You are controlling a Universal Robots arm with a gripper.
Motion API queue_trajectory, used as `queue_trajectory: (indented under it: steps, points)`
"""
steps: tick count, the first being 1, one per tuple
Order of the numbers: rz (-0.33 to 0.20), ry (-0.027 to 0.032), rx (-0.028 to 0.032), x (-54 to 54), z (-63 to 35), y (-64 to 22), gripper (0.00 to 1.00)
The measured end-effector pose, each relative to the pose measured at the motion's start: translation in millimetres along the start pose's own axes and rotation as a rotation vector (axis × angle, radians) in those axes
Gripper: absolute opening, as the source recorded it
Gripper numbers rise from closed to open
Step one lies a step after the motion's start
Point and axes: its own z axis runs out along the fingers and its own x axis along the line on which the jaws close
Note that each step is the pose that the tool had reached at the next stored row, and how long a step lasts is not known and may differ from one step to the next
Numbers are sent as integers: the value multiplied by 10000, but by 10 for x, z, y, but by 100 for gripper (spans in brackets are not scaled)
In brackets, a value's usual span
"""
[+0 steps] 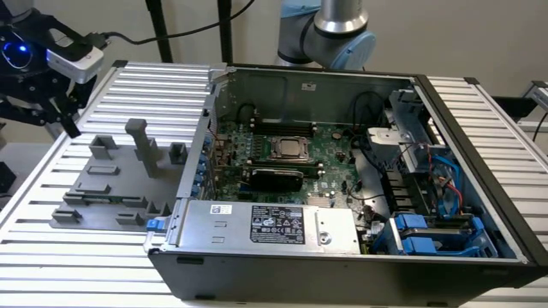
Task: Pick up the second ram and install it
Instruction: 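Pick up the second ram and move it above second insertion slot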
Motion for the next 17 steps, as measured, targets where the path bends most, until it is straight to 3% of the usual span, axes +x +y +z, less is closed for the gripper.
queue_trajectory:
  steps: [17]
  points:
    - [-3098, 140, -48, 1, 97, -5, 11]
